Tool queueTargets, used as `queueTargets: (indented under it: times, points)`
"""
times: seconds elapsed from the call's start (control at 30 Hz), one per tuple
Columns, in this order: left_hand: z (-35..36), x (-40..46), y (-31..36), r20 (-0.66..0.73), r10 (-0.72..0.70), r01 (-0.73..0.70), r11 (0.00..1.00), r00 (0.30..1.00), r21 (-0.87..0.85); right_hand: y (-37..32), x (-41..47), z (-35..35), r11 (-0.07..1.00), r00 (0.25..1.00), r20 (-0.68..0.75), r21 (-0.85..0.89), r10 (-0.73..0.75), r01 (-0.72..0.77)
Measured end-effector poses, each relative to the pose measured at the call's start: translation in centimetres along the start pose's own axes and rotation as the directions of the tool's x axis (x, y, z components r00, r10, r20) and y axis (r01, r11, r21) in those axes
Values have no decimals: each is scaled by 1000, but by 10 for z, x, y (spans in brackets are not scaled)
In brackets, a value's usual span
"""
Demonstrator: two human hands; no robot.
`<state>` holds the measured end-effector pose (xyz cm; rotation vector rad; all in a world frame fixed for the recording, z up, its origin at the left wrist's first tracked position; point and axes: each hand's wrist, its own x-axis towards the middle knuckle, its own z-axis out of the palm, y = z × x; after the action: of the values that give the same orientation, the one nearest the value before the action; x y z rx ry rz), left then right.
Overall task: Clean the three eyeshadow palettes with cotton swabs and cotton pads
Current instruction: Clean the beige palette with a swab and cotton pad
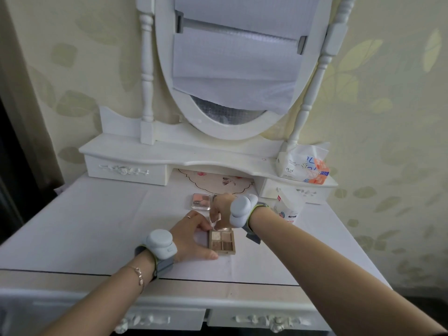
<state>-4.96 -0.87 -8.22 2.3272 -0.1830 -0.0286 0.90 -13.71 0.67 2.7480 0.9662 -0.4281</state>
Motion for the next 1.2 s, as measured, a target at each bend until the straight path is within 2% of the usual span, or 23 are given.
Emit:
queueTargets:
  times: [0.17, 0.33, 0.5, 0.73, 0.97, 1.2]
  points:
    - [-1, -1, 2, -4, -5, 5, 1000, 1000, 5, 1, 0, 2, 1000, 1000, -5, -1, -17, 17]
    - [-1, -3, 5, -13, -18, 18, 1000, 1000, -5, 8, -7, -8, 971, 996, 63, -227, -63, 75]
    - [-2, -3, 6, 2, -15, 15, 1000, 1000, -5, 11, -7, -4, 958, 996, 80, -280, -40, 61]
    - [-2, -1, 4, 4, -13, 13, 1000, 1000, 21, 8, 4, 5, 999, 999, 18, -39, -35, 35]
    - [-2, 0, 6, 12, -7, 7, 1000, 1000, -21, 12, 0, 6, 994, 1000, -23, 105, 5, -3]
    - [0, -2, 2, -23, 0, -1, 999, 1000, -36, 12, 31, 9, 995, 995, -49, 51, 91, -89]
